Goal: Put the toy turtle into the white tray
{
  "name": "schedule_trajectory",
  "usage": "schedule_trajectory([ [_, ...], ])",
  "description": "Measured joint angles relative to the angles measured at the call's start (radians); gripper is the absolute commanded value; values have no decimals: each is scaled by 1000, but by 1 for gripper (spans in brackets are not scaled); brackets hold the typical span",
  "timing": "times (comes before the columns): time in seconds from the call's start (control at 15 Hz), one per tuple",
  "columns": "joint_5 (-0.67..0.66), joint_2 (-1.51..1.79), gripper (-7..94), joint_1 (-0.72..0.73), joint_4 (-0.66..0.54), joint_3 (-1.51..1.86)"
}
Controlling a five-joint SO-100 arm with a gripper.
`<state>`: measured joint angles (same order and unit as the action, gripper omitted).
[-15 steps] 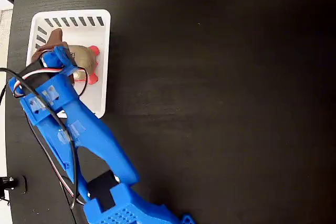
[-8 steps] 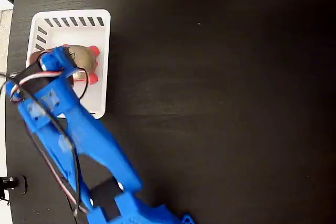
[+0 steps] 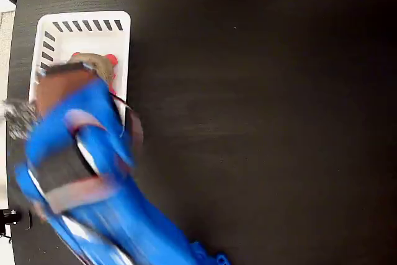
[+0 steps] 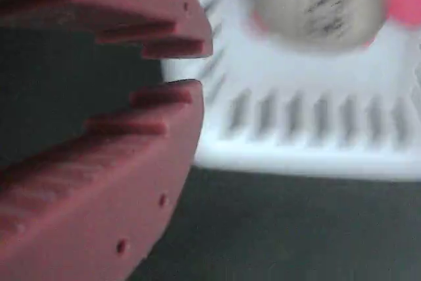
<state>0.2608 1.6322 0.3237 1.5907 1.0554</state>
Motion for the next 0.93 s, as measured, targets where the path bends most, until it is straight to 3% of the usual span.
schedule_trajectory([
  [0.27, -103, 373, 0, -150, -75, 301],
  [0.53, -207, 747, 0, -302, -255, 787],
  [0.93, -213, 1207, 0, -281, -360, 1413],
])
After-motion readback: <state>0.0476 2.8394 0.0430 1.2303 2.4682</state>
